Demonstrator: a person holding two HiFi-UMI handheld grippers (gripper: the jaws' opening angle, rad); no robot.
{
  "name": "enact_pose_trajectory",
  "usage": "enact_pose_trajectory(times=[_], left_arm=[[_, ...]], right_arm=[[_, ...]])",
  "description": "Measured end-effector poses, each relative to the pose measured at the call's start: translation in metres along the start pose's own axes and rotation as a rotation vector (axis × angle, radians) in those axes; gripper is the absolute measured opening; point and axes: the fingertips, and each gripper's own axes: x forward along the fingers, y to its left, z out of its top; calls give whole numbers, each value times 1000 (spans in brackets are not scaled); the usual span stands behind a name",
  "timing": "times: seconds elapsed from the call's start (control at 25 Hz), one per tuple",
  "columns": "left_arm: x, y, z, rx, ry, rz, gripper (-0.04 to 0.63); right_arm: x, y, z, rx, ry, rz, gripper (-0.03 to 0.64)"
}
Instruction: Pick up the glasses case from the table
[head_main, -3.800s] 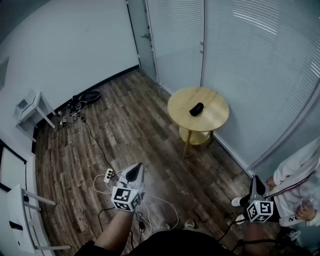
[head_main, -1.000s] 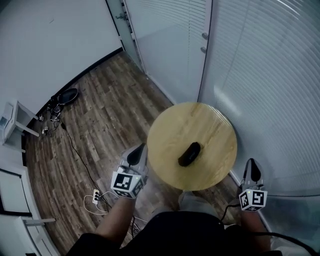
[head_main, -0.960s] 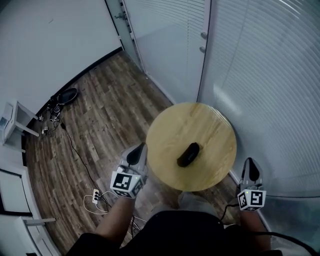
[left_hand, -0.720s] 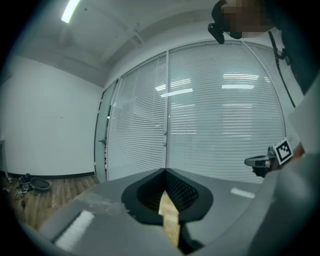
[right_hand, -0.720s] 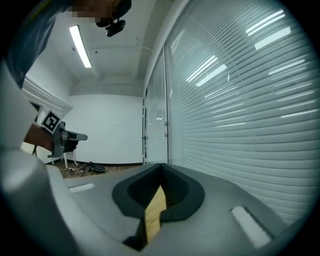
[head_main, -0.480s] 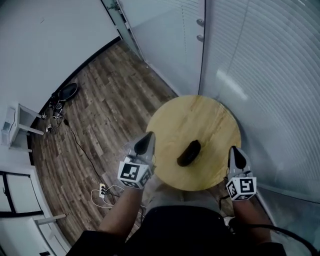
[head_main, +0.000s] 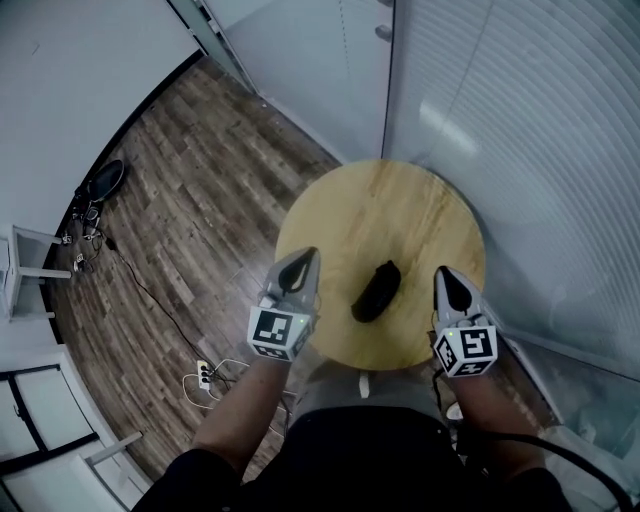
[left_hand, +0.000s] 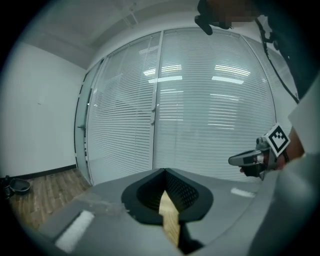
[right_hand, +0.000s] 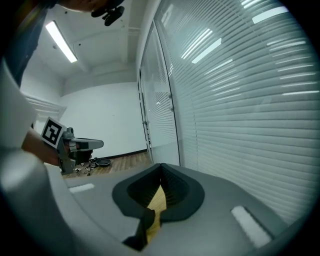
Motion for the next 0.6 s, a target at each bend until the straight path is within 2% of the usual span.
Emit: enact_pose_trajectory(times=[0.08, 0.2, 0.44, 0.52, 0.6], left_arm=[[13, 4, -13, 15, 3, -17, 3], [23, 9, -40, 6, 16, -17, 3], [36, 12, -92, -31, 73, -54, 3], [39, 13, -104, -38, 94, -69, 3], [42, 15, -115, -46, 113, -80, 3]], right_arm=[[17, 3, -19, -2, 40, -9, 9], [34, 13, -50, 4, 106, -19, 187], [63, 30, -111, 124, 210, -25, 279], [72, 29, -128, 166, 246, -44, 343], [79, 29, -141, 220, 273, -53, 372]])
